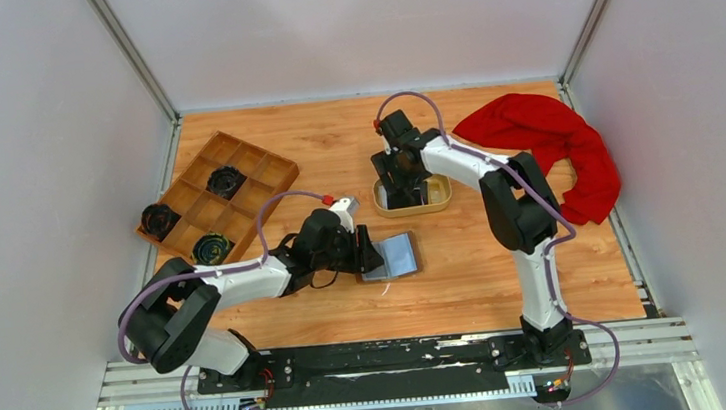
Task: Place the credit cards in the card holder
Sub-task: Pick up the credit card from the storage box.
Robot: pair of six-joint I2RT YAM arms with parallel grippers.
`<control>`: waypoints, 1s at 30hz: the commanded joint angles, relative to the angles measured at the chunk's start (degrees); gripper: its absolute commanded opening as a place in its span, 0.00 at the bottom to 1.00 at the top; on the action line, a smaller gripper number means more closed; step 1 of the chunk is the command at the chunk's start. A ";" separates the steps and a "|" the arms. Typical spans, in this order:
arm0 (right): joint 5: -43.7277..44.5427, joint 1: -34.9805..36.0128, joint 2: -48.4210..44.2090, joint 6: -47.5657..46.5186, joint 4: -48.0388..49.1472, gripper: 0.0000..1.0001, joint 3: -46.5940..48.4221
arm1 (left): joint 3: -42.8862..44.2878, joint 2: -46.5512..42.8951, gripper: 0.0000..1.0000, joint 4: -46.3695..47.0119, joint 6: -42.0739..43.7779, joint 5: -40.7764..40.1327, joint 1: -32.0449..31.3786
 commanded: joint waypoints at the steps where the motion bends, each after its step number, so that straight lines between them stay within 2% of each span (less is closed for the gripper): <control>1: 3.65 0.82 4.85 0.09 -1.83 0.69 -1.93 | -0.30 -1.42 0.50 -0.50 0.19 0.06 -0.22; 9: 2.49 0.75 2.91 -1.41 0.08 0.54 -3.49 | 0.40 -1.36 0.50 -0.49 0.17 0.45 -0.42; 15: 1.06 0.49 -1.17 -2.52 2.37 0.52 -4.94 | 1.24 -1.99 0.51 -0.50 -0.14 0.78 -0.45; 18: 0.38 0.02 -2.89 -2.69 2.68 0.57 -4.92 | 1.76 -2.37 0.52 -0.50 -0.30 0.86 -0.41; 24: -1.86 -1.43 -5.38 -0.89 2.86 0.76 -5.82 | 2.81 -3.89 0.53 -0.50 -0.66 0.13 -0.40; 30: -4.64 -1.54 -2.28 2.56 3.15 0.81 -4.77 | 3.95 -4.78 0.55 -0.50 -0.84 -0.34 -0.40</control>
